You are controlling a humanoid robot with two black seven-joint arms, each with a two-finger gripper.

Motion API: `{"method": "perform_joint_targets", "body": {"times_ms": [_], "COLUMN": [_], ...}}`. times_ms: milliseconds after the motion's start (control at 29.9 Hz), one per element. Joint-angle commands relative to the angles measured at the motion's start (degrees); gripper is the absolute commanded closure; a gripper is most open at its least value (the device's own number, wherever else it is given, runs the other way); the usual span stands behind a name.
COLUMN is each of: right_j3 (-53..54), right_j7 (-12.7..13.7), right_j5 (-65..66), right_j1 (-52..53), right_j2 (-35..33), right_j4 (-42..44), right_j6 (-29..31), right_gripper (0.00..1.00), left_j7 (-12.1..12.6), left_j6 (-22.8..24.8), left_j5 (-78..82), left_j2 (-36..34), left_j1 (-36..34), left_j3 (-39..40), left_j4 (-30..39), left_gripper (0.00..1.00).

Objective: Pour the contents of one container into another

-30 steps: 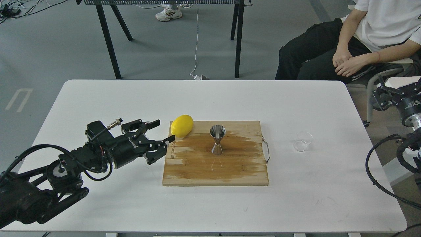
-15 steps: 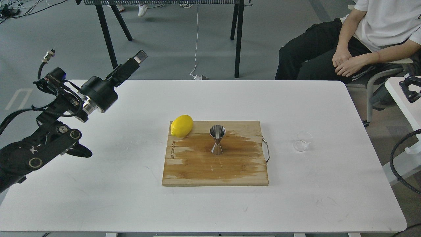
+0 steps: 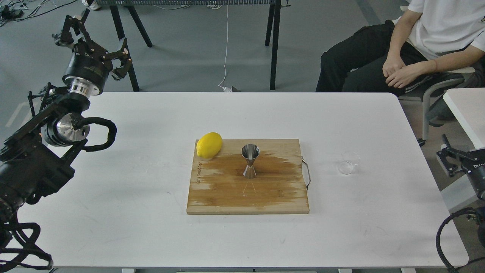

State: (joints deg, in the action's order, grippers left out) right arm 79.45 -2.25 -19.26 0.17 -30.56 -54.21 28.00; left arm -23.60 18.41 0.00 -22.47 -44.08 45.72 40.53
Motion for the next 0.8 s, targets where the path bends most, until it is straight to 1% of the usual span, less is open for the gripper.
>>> {"method": "perform_joint_targets", "body": {"times_ms": [0,100,167,267,367,601,701,768], "right_j3": [-1.9,-2.4,-2.6,-2.8,-2.8,-2.8,-3.3,-4.6], "right_j7": [0.8,1.2,1.8,3.5,3.5,3.4,3.5,3.5], "right_j5": [-4.2,-4.5,-4.5,-4.5,-4.4,-4.1,-3.9,-3.7], "right_j1": [-2.7,-3.2,-3.2,-4.5,-6.1,-5.4,-4.9,-2.6], "right_j2": [0.9,2.6,4.1,6.6,9.2,16.9,17.2,16.9], "right_j4": [-1.9,-3.9,-5.7,-10.6,-14.6,-15.2,-16.4,-16.7], "right_j6": [0.0,-0.7,-3.5,-8.6,-14.9,-26.8,-31.3,-34.4], "right_gripper": [0.00,0.00,0.00,0.00,0.00,0.00,0.00,0.00], "left_j7": [3.2,3.2,3.1,3.0,2.9,2.7,2.6,2.6], "left_j6": [1.0,1.0,0.9,0.8,0.8,0.8,0.8,0.8], "left_j5": [-1.3,-1.4,-1.4,-1.3,-1.3,-1.4,-1.4,-1.4], "left_j2": [1.7,2.1,2.1,2.1,1.9,1.6,1.6,1.6], "left_j1": [-0.1,-0.1,-0.2,-0.1,0.0,0.0,0.0,0.1], "left_j3": [0.0,0.0,0.0,0.0,0.0,0.1,0.1,0.1], "left_j4": [-1.1,-1.0,-1.0,-1.0,-1.0,-1.0,-1.0,-1.0], "left_gripper": [0.00,0.00,0.00,0.00,0.00,0.00,0.00,0.00]}}
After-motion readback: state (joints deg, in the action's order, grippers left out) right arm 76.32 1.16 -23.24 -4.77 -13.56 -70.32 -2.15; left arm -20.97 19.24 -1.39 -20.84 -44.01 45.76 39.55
